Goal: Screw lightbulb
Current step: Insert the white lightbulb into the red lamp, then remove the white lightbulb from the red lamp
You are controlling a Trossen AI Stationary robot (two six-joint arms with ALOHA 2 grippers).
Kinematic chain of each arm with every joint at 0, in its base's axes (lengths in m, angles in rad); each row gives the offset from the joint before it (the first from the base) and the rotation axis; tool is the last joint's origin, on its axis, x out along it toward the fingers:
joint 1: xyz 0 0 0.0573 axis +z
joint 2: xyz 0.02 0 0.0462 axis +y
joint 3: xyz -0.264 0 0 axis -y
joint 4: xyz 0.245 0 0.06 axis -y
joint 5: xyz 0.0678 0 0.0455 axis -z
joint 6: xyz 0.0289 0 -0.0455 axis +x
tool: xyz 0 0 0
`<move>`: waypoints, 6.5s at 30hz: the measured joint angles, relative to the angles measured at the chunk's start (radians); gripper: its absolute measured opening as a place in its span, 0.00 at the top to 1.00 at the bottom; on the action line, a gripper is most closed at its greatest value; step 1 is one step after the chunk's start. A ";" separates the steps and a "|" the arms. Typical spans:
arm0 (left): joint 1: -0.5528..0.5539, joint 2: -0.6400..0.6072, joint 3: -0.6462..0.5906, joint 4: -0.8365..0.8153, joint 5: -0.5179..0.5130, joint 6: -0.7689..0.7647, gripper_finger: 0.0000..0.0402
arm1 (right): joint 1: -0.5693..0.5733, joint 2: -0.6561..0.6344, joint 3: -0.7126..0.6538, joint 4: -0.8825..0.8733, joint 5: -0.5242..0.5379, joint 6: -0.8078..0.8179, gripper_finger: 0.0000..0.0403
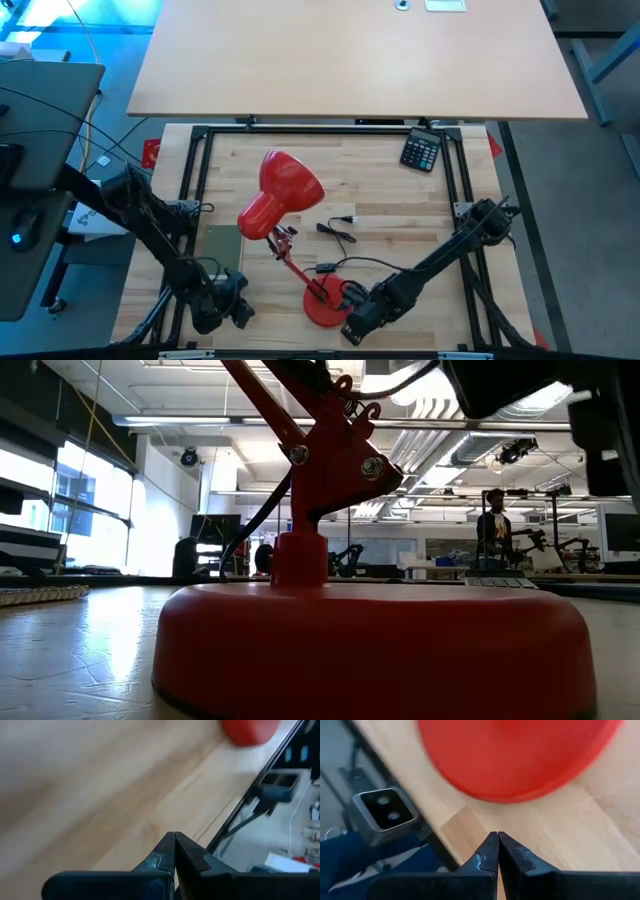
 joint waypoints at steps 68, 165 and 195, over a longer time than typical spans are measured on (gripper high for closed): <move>0.108 0.342 0.072 0.215 -0.427 0.236 1.00 | -0.337 0.331 0.221 0.475 0.013 -0.197 1.00; -0.167 0.095 0.077 -0.539 -0.340 -0.051 1.00 | -0.555 -0.378 0.216 -0.284 0.394 -0.519 1.00; -0.150 0.093 0.079 -0.468 -0.323 0.037 1.00 | -0.785 -0.493 0.216 0.597 -0.055 0.074 0.27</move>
